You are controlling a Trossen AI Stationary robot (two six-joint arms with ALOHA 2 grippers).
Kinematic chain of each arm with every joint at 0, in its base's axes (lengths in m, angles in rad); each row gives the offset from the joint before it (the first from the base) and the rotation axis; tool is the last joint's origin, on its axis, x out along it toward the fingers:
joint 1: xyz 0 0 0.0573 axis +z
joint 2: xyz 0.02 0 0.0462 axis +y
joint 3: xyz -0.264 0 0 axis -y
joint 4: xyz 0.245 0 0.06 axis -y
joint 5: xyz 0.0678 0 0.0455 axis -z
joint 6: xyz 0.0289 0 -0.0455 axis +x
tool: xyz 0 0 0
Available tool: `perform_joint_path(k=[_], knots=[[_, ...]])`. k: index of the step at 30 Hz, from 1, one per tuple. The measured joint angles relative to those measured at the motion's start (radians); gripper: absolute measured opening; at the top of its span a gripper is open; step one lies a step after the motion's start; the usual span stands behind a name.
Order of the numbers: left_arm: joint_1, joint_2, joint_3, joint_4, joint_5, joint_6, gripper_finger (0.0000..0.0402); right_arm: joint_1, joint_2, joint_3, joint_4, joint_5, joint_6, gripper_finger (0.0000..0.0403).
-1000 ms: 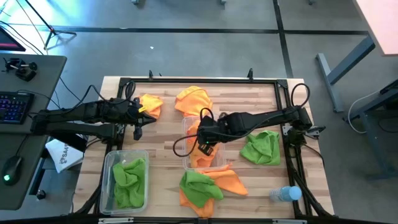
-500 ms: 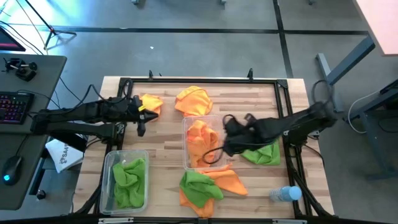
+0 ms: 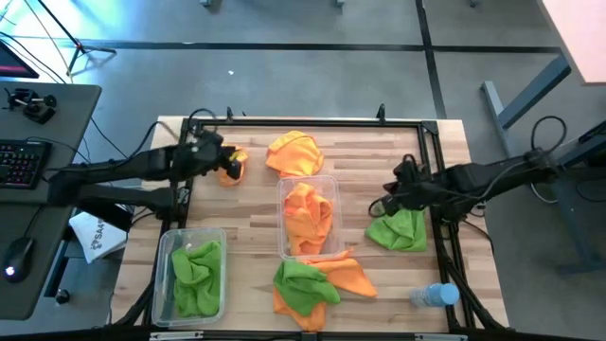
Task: Sort microfiber towel by color & place in baskets
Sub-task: Put the yellow microfiber towel into the right transparent bin
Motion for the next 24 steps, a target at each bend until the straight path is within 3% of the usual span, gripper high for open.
perform_joint_path(k=[6,12,18,24], knots=[[0.148,0.214,0.155,-0.226,0.117,0.008,0.0083,-0.083,-0.161,-0.095,0.037,-0.072,-0.112,0.0000],[0.231,0.431,0.267,-0.331,0.280,0.113,0.0083,-0.143,-0.244,-0.110,0.040,-0.087,-0.225,0.0000],[0.242,0.620,0.337,-0.483,0.290,0.145,0.0083,-0.171,-0.278,-0.110,0.041,-0.143,-0.304,0.0000],[0.240,0.750,0.339,-0.514,0.285,0.169,0.0083,-0.177,-0.278,-0.110,0.037,-0.175,-0.357,0.0000]])
